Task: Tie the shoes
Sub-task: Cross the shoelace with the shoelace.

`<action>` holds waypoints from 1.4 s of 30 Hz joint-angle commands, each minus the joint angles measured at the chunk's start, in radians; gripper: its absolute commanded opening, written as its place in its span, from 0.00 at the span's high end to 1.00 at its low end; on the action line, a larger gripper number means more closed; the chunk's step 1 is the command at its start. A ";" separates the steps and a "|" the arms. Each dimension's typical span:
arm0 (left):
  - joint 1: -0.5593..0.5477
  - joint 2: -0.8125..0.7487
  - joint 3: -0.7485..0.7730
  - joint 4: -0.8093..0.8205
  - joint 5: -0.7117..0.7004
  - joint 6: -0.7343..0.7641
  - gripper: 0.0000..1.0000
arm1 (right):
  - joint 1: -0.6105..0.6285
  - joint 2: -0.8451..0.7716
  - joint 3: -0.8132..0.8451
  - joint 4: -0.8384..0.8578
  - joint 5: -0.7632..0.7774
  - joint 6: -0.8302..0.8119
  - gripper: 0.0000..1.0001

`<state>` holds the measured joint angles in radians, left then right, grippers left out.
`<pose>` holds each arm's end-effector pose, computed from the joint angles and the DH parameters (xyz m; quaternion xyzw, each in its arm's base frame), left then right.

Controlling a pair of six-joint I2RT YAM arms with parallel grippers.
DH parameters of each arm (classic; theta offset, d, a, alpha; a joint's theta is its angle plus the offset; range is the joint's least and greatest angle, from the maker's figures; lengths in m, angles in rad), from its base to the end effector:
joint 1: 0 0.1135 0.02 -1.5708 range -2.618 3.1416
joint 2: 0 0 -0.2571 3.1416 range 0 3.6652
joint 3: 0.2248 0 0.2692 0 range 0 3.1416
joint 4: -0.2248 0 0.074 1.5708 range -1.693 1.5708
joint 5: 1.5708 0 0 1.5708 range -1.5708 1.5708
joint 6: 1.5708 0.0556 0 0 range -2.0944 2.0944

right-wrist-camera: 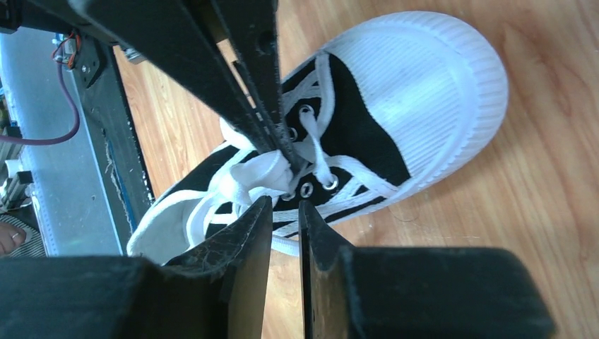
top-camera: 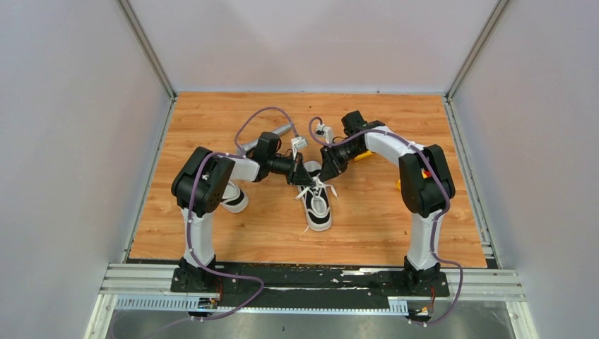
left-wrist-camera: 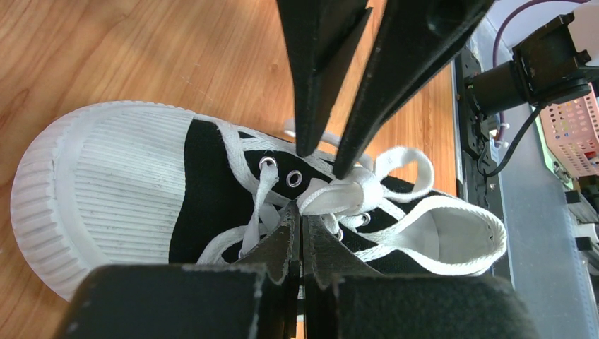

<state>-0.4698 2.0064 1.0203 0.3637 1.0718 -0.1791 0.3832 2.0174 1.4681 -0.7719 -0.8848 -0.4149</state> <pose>0.3391 -0.2269 0.1022 0.3415 0.7231 -0.5557 0.2273 0.3671 0.1944 0.1537 -0.3975 0.8055 0.4229 0.1192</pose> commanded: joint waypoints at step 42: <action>-0.003 -0.030 0.009 0.035 0.026 -0.028 1.00 | 0.027 -0.077 -0.065 0.114 -0.026 0.043 1.00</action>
<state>-0.4698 2.0060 1.0203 0.4000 1.0866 -0.2295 0.4221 1.9930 1.4200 -0.6872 -0.8852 -0.3721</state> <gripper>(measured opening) 0.007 0.010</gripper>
